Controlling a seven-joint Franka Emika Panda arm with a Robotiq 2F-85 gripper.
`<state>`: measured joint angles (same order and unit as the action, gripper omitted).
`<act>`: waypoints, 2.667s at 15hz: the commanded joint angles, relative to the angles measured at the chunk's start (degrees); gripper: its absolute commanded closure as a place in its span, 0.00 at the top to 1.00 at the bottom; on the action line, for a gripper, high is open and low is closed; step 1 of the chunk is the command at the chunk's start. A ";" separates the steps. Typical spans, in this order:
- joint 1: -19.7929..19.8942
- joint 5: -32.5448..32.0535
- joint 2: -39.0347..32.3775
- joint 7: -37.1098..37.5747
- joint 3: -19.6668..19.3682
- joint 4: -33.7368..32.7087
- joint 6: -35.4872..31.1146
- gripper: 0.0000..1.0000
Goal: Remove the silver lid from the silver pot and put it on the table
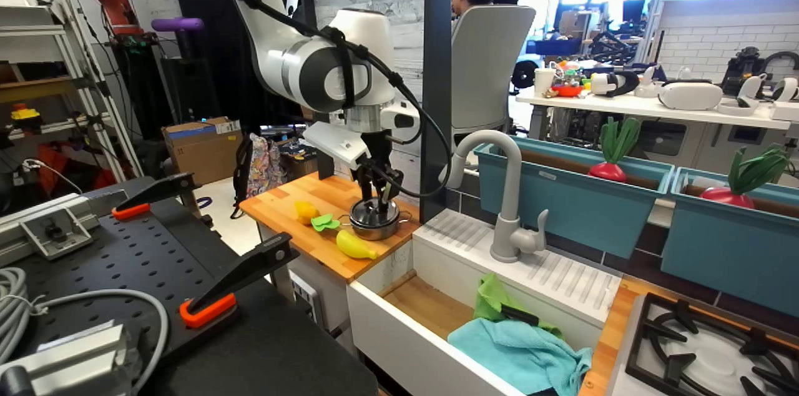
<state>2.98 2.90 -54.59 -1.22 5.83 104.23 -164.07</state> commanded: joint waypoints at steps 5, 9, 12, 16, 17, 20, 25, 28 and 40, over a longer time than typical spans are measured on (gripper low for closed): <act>0.54 0.51 1.49 -0.70 0.42 1.83 -0.44 0.02; 0.41 0.41 1.87 -0.74 0.39 2.39 -0.30 0.05; -0.55 0.46 3.93 0.40 -0.37 4.75 -1.05 0.05; -0.92 0.62 8.20 1.04 -0.50 8.78 -1.21 0.05; -0.98 0.52 9.35 0.92 -0.37 9.48 -0.70 0.05; -1.89 0.52 10.98 1.14 0.03 8.96 0.00 0.05; -4.73 0.12 9.19 1.51 0.39 4.64 0.55 0.05; -6.83 -0.39 6.95 1.57 0.06 2.12 0.92 0.05; -8.24 -0.36 -5.82 0.86 0.72 -10.82 5.87 0.05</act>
<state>-4.92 2.88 -56.70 -0.30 6.42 99.22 -161.82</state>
